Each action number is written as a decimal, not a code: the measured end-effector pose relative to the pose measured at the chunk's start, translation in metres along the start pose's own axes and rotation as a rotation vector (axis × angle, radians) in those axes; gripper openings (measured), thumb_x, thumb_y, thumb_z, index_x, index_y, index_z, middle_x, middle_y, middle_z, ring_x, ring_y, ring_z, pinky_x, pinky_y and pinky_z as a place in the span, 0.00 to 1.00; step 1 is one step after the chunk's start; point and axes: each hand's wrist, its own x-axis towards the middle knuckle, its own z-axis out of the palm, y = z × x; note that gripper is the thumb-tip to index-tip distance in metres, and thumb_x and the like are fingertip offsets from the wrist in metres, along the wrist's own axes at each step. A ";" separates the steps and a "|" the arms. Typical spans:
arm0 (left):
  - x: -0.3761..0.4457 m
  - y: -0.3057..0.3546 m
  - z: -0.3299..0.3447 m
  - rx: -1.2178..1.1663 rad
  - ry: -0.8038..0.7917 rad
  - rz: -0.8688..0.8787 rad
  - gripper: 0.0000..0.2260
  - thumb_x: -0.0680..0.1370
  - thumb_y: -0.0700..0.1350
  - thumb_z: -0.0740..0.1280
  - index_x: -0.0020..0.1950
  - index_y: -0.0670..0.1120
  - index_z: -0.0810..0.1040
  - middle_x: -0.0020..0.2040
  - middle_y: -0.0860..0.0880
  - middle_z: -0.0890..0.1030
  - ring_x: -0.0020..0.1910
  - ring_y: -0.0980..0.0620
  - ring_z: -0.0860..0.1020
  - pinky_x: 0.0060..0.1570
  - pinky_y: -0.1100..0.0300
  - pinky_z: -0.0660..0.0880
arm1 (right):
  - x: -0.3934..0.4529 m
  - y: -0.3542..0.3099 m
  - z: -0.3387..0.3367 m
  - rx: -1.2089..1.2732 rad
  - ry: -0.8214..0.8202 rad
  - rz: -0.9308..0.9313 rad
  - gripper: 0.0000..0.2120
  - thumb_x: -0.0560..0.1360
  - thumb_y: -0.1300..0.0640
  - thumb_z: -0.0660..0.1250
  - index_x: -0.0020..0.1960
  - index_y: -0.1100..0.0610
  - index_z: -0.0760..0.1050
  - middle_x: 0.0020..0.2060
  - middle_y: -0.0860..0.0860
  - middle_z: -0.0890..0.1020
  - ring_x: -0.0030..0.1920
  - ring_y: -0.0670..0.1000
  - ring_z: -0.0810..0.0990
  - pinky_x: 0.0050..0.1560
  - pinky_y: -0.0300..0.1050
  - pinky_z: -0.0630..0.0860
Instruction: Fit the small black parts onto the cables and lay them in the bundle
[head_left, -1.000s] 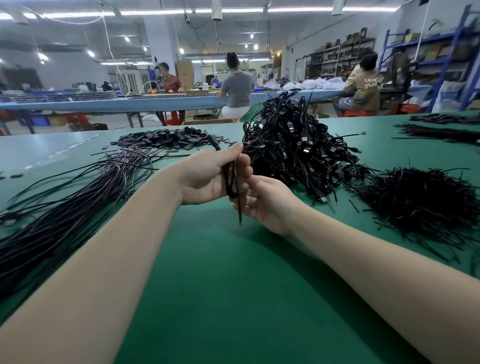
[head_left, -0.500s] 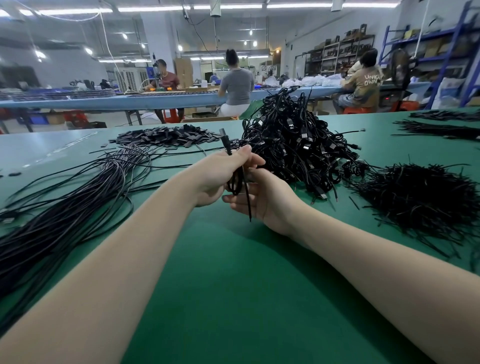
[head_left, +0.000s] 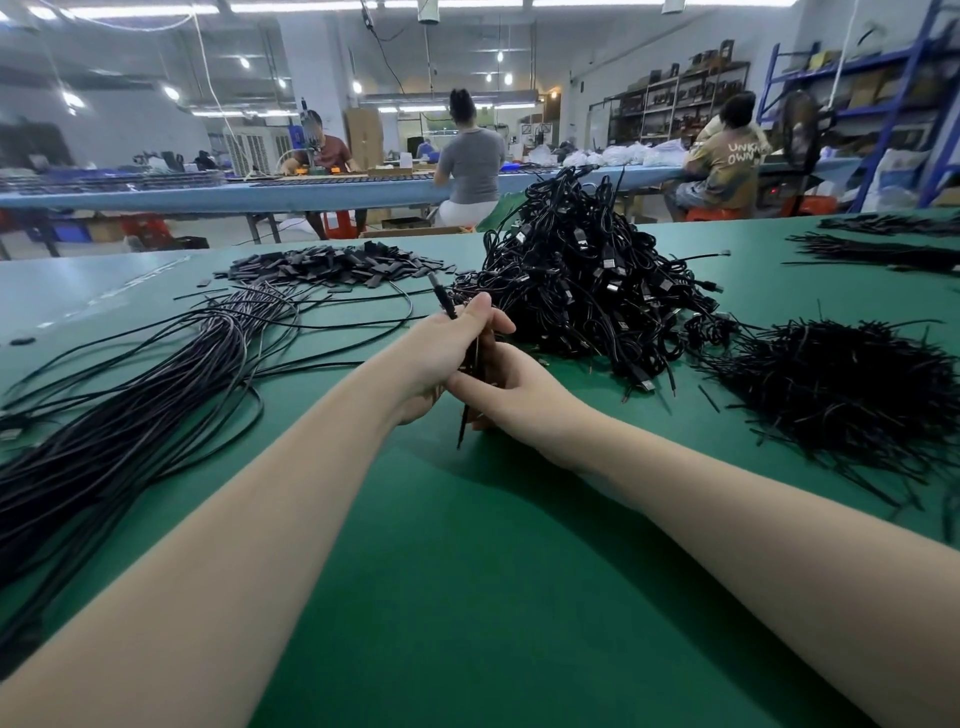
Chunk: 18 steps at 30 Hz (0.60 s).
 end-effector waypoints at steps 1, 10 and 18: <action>0.000 0.000 0.001 -0.025 0.000 -0.010 0.19 0.82 0.56 0.56 0.39 0.51 0.80 0.40 0.51 0.74 0.42 0.52 0.73 0.49 0.57 0.72 | 0.001 0.000 0.001 -0.123 0.041 -0.047 0.08 0.78 0.55 0.65 0.49 0.61 0.72 0.38 0.53 0.77 0.35 0.48 0.75 0.38 0.47 0.74; 0.000 -0.006 0.001 -0.267 -0.082 -0.069 0.14 0.80 0.56 0.62 0.48 0.50 0.83 0.53 0.49 0.82 0.49 0.52 0.79 0.50 0.61 0.78 | 0.008 0.010 -0.011 -0.561 0.291 0.028 0.14 0.82 0.53 0.51 0.51 0.61 0.70 0.47 0.58 0.79 0.47 0.59 0.76 0.46 0.50 0.71; 0.002 -0.041 -0.010 1.300 0.350 0.808 0.28 0.76 0.36 0.62 0.75 0.52 0.63 0.74 0.49 0.65 0.73 0.48 0.63 0.69 0.51 0.61 | 0.007 0.016 -0.023 -0.684 0.134 0.081 0.13 0.83 0.49 0.49 0.49 0.57 0.67 0.43 0.52 0.76 0.44 0.57 0.74 0.48 0.51 0.70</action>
